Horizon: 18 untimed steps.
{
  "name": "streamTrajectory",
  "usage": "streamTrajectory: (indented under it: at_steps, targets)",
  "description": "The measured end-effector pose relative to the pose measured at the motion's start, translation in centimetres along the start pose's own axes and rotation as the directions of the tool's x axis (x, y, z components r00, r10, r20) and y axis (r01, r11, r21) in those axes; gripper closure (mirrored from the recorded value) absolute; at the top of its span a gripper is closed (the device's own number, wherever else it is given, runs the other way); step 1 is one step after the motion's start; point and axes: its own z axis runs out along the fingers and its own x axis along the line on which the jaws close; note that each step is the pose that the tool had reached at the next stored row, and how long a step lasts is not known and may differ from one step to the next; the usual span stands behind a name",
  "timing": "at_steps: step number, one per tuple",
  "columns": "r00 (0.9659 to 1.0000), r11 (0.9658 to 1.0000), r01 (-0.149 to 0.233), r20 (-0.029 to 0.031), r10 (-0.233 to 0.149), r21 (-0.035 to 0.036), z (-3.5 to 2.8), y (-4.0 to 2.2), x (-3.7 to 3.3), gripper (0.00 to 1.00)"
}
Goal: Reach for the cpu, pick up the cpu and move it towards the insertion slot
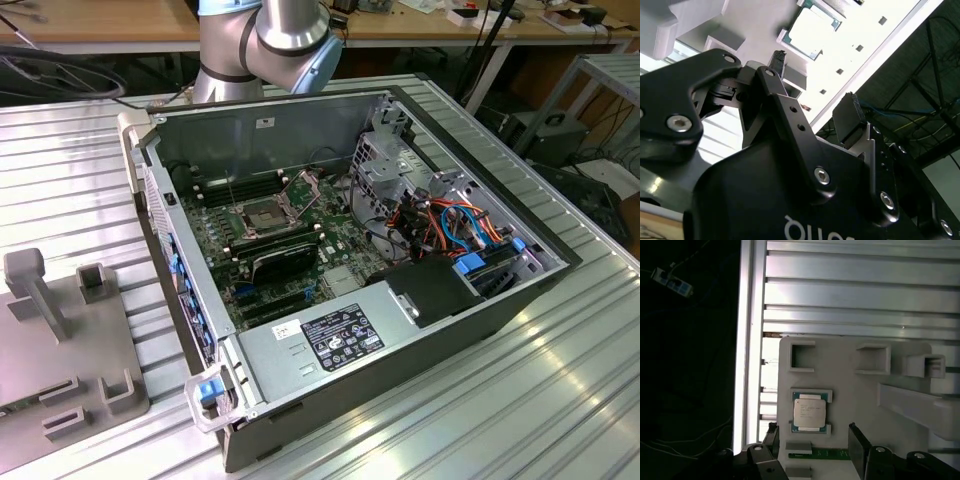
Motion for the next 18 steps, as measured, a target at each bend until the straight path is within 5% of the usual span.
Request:
streamTrajectory:
  at_steps: [9, 18]
  targets:
    - [1.0000, 1.0000, 0.006, 0.0007, -0.006, -0.0001, 0.84, -0.37, 0.06, 0.34]
    - [1.0000, 1.0000, 0.006, 0.0011, -0.006, -0.0001, 0.95, -0.38, 0.06, 0.34]
